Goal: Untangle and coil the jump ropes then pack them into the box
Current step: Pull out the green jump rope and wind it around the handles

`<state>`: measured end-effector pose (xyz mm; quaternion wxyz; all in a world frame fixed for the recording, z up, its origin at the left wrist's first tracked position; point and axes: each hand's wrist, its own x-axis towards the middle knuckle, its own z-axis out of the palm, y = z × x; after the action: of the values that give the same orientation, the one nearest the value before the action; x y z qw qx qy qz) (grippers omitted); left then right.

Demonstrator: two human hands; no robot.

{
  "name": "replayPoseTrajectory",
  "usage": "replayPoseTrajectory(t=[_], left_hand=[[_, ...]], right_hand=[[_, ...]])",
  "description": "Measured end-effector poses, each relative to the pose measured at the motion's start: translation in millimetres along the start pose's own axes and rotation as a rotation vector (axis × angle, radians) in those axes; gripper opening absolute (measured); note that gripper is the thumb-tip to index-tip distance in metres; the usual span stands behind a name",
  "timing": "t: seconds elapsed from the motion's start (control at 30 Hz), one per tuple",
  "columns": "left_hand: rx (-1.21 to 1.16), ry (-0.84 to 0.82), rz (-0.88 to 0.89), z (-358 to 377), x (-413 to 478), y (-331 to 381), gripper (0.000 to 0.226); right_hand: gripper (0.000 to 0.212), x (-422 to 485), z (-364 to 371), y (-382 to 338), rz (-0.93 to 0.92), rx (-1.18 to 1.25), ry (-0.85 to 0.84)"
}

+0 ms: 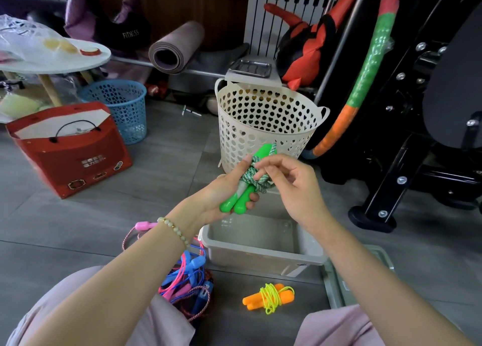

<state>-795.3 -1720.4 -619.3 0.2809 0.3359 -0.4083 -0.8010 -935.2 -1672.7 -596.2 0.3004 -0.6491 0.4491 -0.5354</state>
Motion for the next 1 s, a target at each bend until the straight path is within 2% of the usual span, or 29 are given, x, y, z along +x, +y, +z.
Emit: replayPoseTrajectory(t=[0.07,0.13,0.17,0.23,0.33,0.43,0.47,0.53,0.6,0.67,0.73,0.8,0.93,1.0], left_hand=[[-0.029,-0.010,-0.020,-2.5,1.2,0.8,0.045],[-0.025,-0.020,-0.026,-6.4,2.2,2.4,0.044],[-0.025,-0.027,-0.025,-7.4,2.3,3.5,0.045],[-0.035,-0.032,-0.033,-8.0,2.3,4.9,0.046],[-0.090,-0.032,-0.013,-4.7,2.2,5.3,0.043],[-0.108,-0.012,-0.001,-2.2,2.0,5.4,0.043],[-0.110,-0.003,-0.001,-2.3,2.4,5.3,0.043],[-0.116,0.019,-0.010,-2.6,2.5,6.0,0.044],[-0.125,0.040,-0.021,-3.6,3.2,6.6,0.044],[-0.127,0.050,-0.035,-5.0,3.4,7.3,0.043],[-0.131,0.043,-0.049,-5.6,2.8,7.7,0.043],[-0.140,0.026,-0.069,-5.3,1.5,8.7,0.042],[-0.126,-0.013,-0.109,-7.4,-3.1,12.3,0.041],[-0.100,-0.036,-0.130,-9.1,-6.1,14.9,0.042]], right_hand=[[0.021,-0.3,-4.0,-1.9,0.012,-0.030,-0.110],[0.030,-1.1,-7.1,-1.4,-0.009,-0.143,-0.171],[0.032,-1.4,-8.4,-0.6,-0.059,-0.240,-0.169],[0.022,0.2,-9.8,0.4,-0.197,-0.433,-0.118],[0.007,1.0,-10.2,-1.1,-0.316,-0.570,-0.076],[0.006,-0.4,-5.3,2.6,-0.425,-0.774,-0.061],[0.011,-0.8,-3.7,5.0,-0.470,-0.867,-0.052],[0.035,-0.9,-3.2,9.4,-0.526,-1.004,-0.064],[0.048,-0.2,-4.8,13.0,-0.529,-1.027,-0.085],[0.047,2.2,-5.0,14.7,-0.526,-1.020,-0.074],[0.028,4.5,-5.5,13.2,-0.521,-0.978,-0.039],[0.016,5.6,-8.1,12.0,-0.476,-0.819,0.022],[0.017,6.8,-13.1,3.0,-0.048,-0.245,0.039],[0.021,6.9,-14.6,-0.1,0.097,-0.057,0.009]])
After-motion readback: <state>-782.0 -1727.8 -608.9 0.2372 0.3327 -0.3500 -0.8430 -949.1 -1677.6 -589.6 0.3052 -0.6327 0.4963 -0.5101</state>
